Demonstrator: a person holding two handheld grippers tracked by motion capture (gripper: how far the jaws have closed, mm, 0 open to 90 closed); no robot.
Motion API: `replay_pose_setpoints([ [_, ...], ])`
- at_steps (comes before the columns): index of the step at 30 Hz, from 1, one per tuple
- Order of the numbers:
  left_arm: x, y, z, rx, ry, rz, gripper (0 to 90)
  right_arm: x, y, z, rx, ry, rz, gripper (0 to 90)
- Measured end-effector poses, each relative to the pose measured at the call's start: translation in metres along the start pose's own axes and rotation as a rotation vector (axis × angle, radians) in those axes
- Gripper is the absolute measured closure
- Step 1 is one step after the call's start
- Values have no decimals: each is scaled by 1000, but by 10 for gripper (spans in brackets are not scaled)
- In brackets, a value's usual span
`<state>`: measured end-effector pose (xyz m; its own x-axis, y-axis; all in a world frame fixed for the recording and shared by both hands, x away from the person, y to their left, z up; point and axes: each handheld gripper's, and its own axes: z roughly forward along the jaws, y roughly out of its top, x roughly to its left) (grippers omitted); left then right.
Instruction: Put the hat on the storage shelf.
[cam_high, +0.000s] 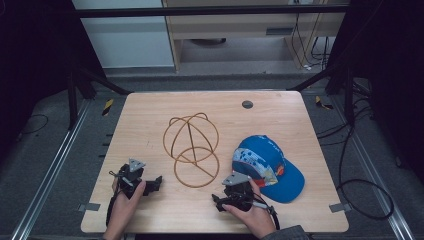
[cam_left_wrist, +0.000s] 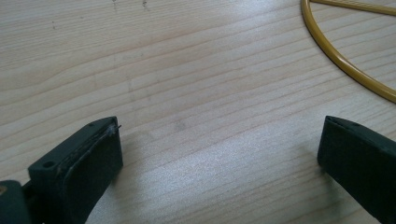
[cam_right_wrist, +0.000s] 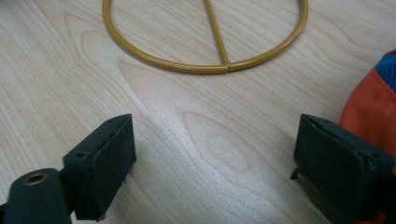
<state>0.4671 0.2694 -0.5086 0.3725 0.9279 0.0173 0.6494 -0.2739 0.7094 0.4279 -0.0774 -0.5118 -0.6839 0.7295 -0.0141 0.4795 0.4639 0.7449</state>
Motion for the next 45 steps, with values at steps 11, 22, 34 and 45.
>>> replay_pose_setpoints([
  [11,0,0,0,0,-10,11,0,5,16,-19,33,13,-50,87],
  [22,0,1,1,-1,-15,14,0,-10,54,-81,47,-14,-120,88],
  [34,-2,0,0,-1,-15,16,0,-83,60,-137,98,-104,-83,100],
  [45,-2,0,0,-1,-14,15,0,-127,41,-148,181,-89,-24,106],
])
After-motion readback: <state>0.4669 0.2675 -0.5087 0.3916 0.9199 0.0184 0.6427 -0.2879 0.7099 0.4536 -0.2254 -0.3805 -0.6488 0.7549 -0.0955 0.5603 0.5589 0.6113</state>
